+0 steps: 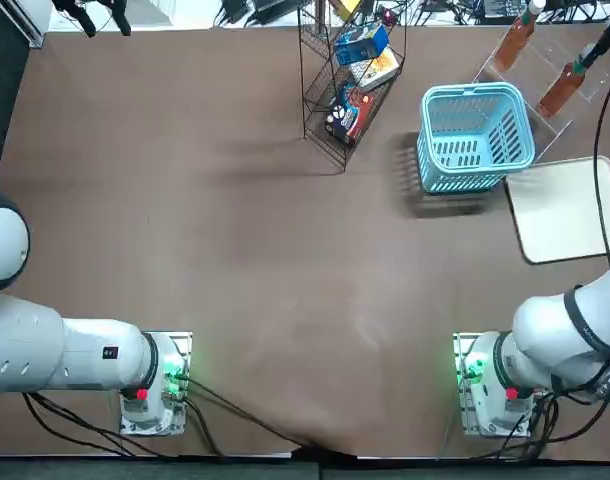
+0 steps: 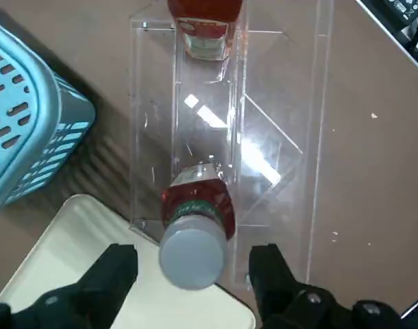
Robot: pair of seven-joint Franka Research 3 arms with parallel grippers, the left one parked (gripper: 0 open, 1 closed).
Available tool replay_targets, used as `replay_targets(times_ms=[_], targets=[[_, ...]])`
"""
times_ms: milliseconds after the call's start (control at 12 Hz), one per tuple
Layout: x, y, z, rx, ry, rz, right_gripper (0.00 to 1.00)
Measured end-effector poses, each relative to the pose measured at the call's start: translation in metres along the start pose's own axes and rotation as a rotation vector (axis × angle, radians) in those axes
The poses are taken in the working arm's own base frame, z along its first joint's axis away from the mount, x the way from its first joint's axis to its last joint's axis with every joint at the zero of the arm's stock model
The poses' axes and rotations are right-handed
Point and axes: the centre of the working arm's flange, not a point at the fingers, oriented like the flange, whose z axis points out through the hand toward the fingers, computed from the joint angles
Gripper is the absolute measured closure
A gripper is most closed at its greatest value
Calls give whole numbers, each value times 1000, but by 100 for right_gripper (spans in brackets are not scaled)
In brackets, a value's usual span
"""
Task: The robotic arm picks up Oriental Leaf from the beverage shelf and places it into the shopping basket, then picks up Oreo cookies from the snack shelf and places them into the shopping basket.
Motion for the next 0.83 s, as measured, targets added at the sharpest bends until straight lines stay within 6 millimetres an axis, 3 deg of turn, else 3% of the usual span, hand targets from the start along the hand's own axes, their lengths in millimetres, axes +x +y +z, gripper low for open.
replay_targets(times_ms=[833], targets=[[4, 7, 51, 3, 1, 0, 0]])
